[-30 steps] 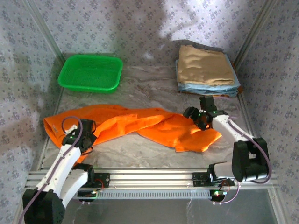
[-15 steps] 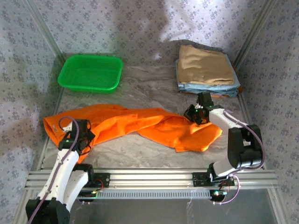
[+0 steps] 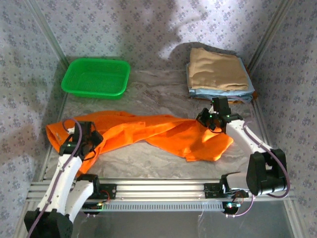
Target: Fold and stack the trousers
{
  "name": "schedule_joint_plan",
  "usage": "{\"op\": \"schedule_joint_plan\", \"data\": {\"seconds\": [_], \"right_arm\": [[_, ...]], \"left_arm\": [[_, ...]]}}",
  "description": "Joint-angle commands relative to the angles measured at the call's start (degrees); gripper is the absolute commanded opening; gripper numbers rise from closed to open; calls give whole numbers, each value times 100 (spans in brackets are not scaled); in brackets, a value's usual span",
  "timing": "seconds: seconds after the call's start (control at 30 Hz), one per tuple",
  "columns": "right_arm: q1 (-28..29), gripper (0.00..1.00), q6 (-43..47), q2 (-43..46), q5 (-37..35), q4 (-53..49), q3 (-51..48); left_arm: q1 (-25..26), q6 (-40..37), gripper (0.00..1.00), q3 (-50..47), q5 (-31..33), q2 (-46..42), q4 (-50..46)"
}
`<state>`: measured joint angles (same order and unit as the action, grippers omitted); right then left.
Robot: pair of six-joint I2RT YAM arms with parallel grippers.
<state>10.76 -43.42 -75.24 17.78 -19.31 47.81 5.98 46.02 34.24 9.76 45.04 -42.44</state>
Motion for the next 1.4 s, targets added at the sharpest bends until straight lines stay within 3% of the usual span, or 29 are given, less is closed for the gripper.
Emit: {"op": "schedule_joint_plan", "data": {"seconds": [0.0,0.1,0.17,0.3,0.4,0.5,0.53,0.77,1.0,1.2,1.37], "right_arm": [[74,0,115,-2,-84,-97,-37],[105,0,106,-50,-68,-38,-30],[118,0,106,-59,-63,-33,-31],[118,0,118,-13,-82,-49,-29],[99,0,136,55,-118,-73,-43],[76,0,160,123,-135,-111,-58],[66,0,159,147,-135,-119,-62],[-72,0,290,533,-171,-416,-14],[-240,0,462,1465,-438,-1030,69],[-357,0,583,2145,-752,-1641,582],[-624,0,686,2039,-928,-1877,1491]], "left_arm": [[343,-68,75,-84,171,413,-48],[608,-113,82,-13,635,1032,142],[659,-155,81,-20,807,1411,453],[676,11,66,-41,950,2046,678],[717,87,43,18,1138,2119,695],[714,110,6,48,1263,1956,676],[718,113,0,64,1273,1891,653],[712,-139,0,243,1263,778,180],[803,-510,0,1591,958,-295,-1019],[1029,-1046,0,3052,704,-170,-1388],[1072,-1738,0,4535,602,824,-1244]]}}
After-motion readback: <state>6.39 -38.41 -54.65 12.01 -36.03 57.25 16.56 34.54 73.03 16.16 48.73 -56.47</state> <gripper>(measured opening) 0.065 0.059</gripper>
